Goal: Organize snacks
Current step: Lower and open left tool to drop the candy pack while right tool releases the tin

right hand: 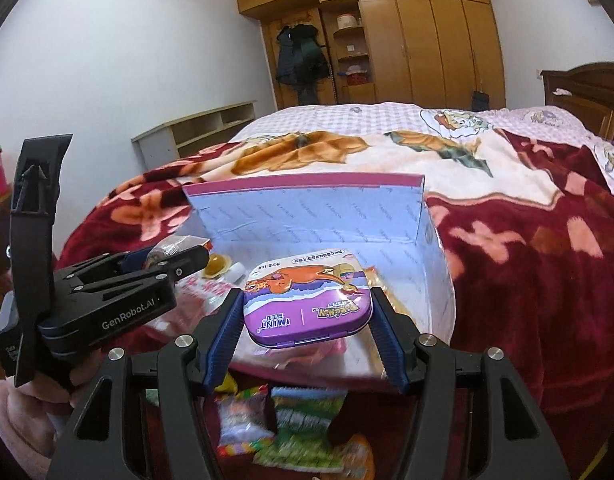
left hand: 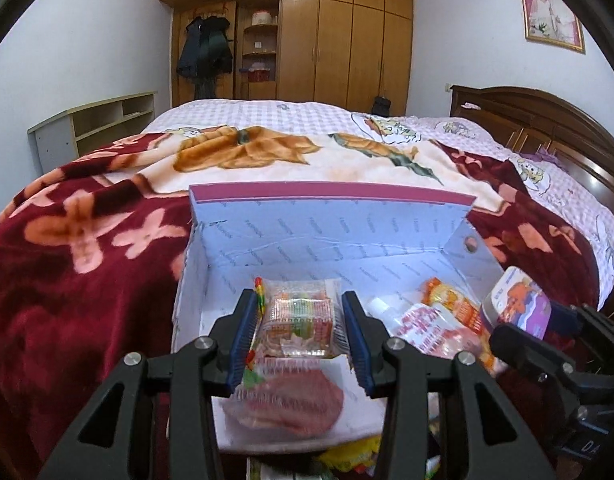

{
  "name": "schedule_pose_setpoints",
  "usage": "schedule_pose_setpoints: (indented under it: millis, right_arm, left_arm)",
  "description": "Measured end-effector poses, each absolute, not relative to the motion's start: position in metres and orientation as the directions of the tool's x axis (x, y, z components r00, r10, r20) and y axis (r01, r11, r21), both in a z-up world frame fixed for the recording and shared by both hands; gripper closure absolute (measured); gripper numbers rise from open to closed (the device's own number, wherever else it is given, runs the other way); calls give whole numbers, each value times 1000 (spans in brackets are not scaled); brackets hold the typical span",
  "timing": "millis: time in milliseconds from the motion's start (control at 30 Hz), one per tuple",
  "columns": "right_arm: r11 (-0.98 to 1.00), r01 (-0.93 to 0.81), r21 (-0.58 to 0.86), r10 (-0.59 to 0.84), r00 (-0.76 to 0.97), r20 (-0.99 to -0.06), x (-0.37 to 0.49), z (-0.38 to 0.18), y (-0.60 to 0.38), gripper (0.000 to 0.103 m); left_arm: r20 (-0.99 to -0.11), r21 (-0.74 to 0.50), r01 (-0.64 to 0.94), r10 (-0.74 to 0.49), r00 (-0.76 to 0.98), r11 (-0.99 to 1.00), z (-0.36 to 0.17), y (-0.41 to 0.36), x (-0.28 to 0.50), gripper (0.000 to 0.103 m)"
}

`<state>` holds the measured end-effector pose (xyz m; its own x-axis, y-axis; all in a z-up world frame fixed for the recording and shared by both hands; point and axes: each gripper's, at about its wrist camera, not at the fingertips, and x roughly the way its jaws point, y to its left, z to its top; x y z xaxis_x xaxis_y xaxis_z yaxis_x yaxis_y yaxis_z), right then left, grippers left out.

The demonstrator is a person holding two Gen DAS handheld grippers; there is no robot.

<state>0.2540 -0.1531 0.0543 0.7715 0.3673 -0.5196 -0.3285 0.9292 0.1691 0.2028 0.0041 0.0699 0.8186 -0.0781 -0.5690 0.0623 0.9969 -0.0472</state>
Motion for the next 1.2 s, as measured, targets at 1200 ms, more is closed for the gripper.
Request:
schedule_pose_setpoints:
  millis: [1200]
  right_arm:
    - [940, -253, 229, 341, 719, -606, 342, 12, -145, 39]
  left_arm:
    - [-661, -19, 90, -80, 746, 996, 45, 2, 258, 43]
